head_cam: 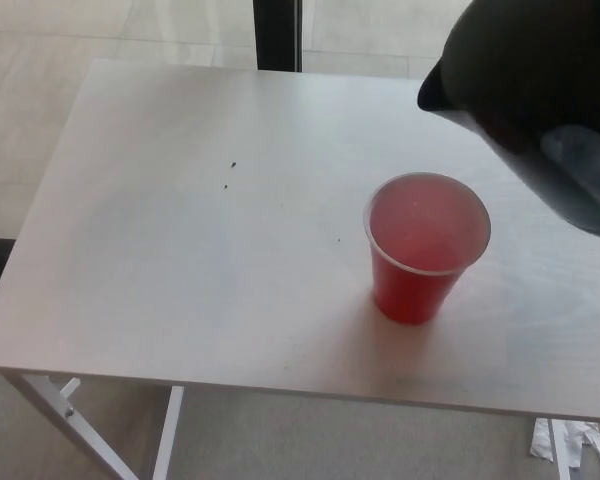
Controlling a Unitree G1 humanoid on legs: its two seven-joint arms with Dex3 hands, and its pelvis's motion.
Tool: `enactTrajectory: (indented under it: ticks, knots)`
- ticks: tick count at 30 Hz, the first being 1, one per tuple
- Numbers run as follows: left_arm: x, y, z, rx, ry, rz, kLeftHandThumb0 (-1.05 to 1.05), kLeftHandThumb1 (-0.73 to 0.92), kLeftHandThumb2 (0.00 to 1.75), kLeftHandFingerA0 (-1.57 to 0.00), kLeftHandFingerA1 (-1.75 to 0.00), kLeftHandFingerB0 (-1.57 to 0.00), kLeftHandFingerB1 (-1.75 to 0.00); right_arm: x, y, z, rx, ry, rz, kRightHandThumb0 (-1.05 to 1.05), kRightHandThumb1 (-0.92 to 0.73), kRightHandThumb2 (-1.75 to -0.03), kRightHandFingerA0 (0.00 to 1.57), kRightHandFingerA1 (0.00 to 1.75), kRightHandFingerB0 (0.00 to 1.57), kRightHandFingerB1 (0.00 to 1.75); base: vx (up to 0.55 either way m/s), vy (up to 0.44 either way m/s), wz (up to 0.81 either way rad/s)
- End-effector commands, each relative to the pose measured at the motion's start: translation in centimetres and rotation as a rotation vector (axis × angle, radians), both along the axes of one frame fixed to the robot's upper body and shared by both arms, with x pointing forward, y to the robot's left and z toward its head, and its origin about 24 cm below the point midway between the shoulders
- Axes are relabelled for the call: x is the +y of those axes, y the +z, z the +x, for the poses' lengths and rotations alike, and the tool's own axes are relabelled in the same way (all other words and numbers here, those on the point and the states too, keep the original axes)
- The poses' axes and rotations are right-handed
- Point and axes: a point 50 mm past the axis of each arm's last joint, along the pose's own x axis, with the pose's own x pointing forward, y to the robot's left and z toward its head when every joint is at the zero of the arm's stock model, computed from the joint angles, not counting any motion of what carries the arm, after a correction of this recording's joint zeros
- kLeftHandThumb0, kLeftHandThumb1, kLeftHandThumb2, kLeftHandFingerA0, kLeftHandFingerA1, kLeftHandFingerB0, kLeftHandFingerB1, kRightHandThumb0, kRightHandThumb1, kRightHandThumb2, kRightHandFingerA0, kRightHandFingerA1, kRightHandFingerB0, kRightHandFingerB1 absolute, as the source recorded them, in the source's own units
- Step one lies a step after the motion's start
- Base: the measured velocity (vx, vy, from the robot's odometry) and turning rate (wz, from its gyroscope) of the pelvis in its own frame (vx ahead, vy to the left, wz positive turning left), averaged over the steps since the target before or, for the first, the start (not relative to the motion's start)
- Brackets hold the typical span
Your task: The robot uses its right hand to lift up a kettle kept on the middle of the desk by its handle and tilt it into a glass kept next to it to pour out water
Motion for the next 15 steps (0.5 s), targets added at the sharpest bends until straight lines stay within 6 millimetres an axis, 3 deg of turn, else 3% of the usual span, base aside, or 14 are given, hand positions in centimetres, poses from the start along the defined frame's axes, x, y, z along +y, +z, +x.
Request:
enactTrajectory:
  ticks: [1,2,7,8,9,10,12,15]
  knots:
    - [0.0,0.0,-0.1,0.011,0.002,-0.019,-1.05,0.62,0.78,-0.69,-0.61,-0.61,-0.78,0.8,0.7,-0.6,-0.065,0.028,0.001,-0.22,-0.50,-1.12,0.92,1.75,0.78,1.46,0.00,0.000,0.00]
    - [0.0,0.1,-0.1,0.010,0.001,-0.018,-1.05,0.62,0.77,-0.67,-0.61,-0.60,-0.79,0.8,0.5,-0.6,-0.062,0.040,0.006,-0.21,-0.49,-1.18,0.93,1.75,0.79,1.52,0.00,0.000,0.00]
    - [0.1,0.2,0.0,-0.005,0.000,-0.019,-1.05,0.61,0.76,-0.66,-0.62,-0.60,-0.79,0.8,0.3,-0.6,-0.079,0.054,0.002,-0.21,-0.45,-1.23,0.96,1.75,0.81,1.51,0.00,0.000,0.00]
    - [0.1,0.2,0.0,-0.002,0.002,-0.019,-1.05,0.61,0.76,-0.66,-0.61,-0.59,-0.78,0.7,0.2,-0.7,-0.076,0.054,-0.004,-0.29,-0.48,-1.15,1.21,1.39,0.98,1.23,0.00,0.000,0.00]
    - [0.2,0.3,0.0,0.003,0.005,-0.018,-1.05,0.61,0.77,-0.64,-0.61,-0.59,-0.78,0.6,0.0,-0.7,-0.072,0.056,-0.009,-0.28,-0.48,-1.15,1.21,1.39,0.99,1.23,0.00,0.000,0.00]
    - [0.2,0.2,0.0,0.006,0.003,-0.015,-1.05,0.61,0.77,-0.64,-0.61,-0.57,-0.78,0.5,-0.1,-0.7,-0.072,0.058,-0.012,-0.21,-0.48,-1.17,0.94,1.75,0.78,1.57,0.00,0.000,0.00]
    - [0.2,0.3,0.0,0.009,-0.005,-0.008,-1.05,0.62,0.77,-0.73,-0.63,-0.60,-0.79,0.2,-0.6,-0.8,-0.076,0.065,-0.030,-0.21,-0.49,-1.14,0.94,1.75,0.79,1.58,0.00,0.000,0.00]
    - [0.1,0.4,0.0,-0.005,-0.005,-0.018,-1.05,0.62,0.77,-0.71,-0.64,-0.59,-0.80,0.2,-1.0,-1.0,-0.066,0.060,-0.041,-0.19,-0.48,-1.16,0.94,1.75,0.82,1.56,0.00,0.000,0.00]
